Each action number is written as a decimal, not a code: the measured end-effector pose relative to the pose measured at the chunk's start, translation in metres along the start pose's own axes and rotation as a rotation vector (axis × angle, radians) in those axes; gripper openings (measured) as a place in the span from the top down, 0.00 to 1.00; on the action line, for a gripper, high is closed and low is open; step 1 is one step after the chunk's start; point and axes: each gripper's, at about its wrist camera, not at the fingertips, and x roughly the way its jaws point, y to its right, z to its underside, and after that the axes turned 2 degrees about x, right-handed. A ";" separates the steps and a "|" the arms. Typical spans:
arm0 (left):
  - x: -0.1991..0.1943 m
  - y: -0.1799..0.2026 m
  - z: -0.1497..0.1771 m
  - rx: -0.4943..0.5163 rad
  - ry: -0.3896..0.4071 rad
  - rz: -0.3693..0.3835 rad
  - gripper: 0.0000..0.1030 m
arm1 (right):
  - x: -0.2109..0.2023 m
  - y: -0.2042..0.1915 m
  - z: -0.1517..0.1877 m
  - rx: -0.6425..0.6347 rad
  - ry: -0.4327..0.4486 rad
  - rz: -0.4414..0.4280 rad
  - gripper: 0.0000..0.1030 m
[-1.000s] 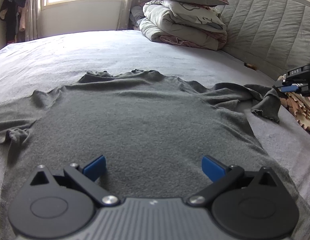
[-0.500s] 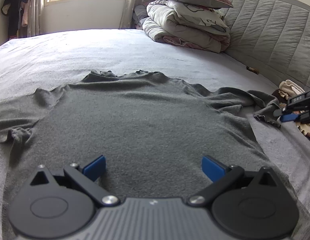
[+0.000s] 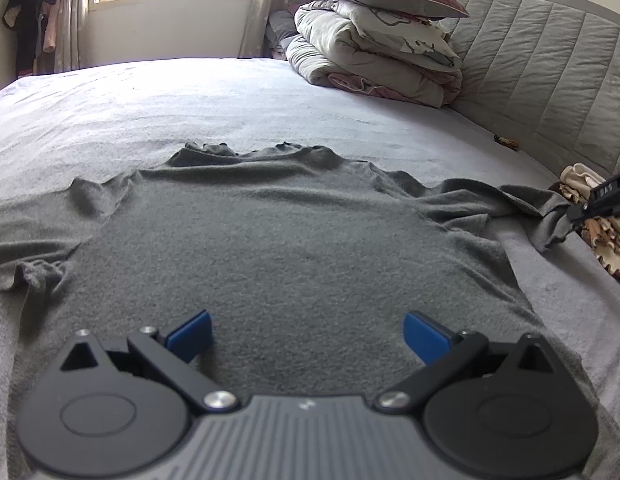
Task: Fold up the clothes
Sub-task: 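Pull the held sleeve outward from the shirt body with the right gripper, then open the right gripper and release the flattened sleeve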
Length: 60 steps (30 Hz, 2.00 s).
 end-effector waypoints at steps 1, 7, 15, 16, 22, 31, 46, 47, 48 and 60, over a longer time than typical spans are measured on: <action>-0.001 0.000 -0.001 -0.002 0.004 0.005 0.00 | -0.003 0.001 -0.008 -0.032 0.002 0.016 0.95; -0.006 -0.001 -0.005 -0.011 0.024 0.012 0.00 | -0.008 0.000 -0.059 -0.213 0.006 0.122 0.95; -0.002 -0.005 -0.005 -0.022 0.014 0.005 0.00 | 0.035 -0.015 -0.108 -0.376 0.007 0.283 0.95; -0.001 -0.006 -0.005 -0.020 0.011 0.004 0.00 | 0.042 -0.018 -0.111 -0.392 0.003 0.301 0.95; 0.005 -0.008 -0.004 -0.011 0.000 -0.003 0.00 | 0.094 -0.026 -0.128 -0.409 -0.037 0.352 0.95; 0.011 -0.005 -0.001 0.023 0.027 -0.018 0.00 | 0.141 -0.012 -0.134 -0.144 0.015 0.245 0.92; 0.010 -0.001 0.002 0.032 0.024 -0.020 0.00 | 0.120 0.049 -0.088 0.337 0.022 -0.003 0.66; 0.010 -0.001 0.002 0.034 0.023 -0.021 0.00 | 0.123 0.050 -0.083 0.368 0.011 -0.019 0.66; 0.010 -0.001 0.002 0.034 0.023 -0.021 0.00 | 0.126 0.051 -0.077 0.402 -0.001 -0.036 0.66; 0.010 -0.002 0.001 0.024 0.018 -0.016 0.00 | 0.111 0.030 -0.070 0.286 0.077 0.142 0.94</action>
